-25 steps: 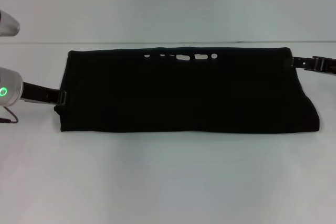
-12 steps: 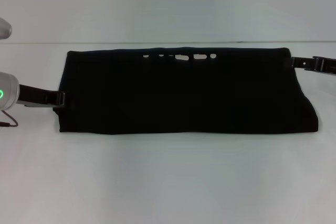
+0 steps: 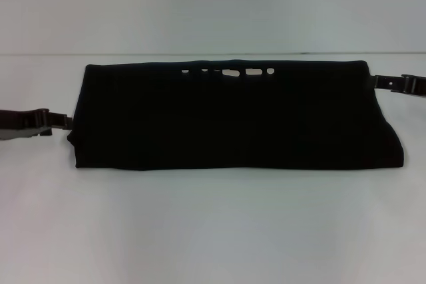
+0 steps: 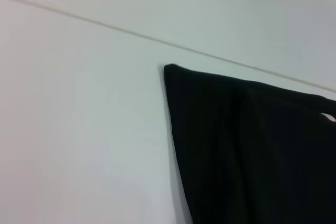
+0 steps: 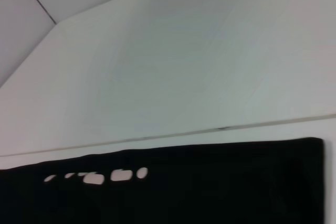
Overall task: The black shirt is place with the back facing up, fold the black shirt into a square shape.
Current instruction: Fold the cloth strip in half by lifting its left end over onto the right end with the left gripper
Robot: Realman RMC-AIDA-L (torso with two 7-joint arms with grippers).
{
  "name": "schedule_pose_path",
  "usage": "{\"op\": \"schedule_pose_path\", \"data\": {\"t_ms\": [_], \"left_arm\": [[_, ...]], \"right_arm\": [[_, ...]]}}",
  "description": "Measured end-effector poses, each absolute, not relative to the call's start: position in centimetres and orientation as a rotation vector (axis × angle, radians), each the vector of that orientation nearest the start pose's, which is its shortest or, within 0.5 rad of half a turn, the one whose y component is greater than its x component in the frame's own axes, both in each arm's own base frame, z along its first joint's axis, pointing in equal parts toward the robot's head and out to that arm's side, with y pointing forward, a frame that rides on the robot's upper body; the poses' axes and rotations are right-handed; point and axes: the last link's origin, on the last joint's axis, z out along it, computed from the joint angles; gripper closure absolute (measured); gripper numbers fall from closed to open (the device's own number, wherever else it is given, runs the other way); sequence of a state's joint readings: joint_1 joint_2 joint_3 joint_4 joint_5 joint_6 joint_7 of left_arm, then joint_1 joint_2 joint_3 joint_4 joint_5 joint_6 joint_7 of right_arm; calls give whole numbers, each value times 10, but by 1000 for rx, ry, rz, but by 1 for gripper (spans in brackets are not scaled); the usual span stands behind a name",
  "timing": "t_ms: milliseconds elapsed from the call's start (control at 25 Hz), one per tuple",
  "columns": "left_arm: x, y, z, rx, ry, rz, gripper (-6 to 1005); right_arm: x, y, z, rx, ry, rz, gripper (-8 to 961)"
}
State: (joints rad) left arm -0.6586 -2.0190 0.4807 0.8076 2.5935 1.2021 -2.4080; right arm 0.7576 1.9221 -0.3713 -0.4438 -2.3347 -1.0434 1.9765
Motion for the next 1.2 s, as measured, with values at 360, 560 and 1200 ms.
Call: {"op": "schedule_pose_path", "data": {"t_ms": [360, 560, 1200], "left_arm": [[-303, 371, 65, -2090, -1742, -307, 371], [-288, 367, 52, -2129, -1908, -334, 307], [-300, 369, 34, -1768, -2280, -421, 287]], "right_arm": [[317, 424, 69, -2035, 1369, 471, 135], [318, 424, 74, -2033, 1362, 468, 135], [317, 426, 76, -2031, 1356, 475, 135]]}}
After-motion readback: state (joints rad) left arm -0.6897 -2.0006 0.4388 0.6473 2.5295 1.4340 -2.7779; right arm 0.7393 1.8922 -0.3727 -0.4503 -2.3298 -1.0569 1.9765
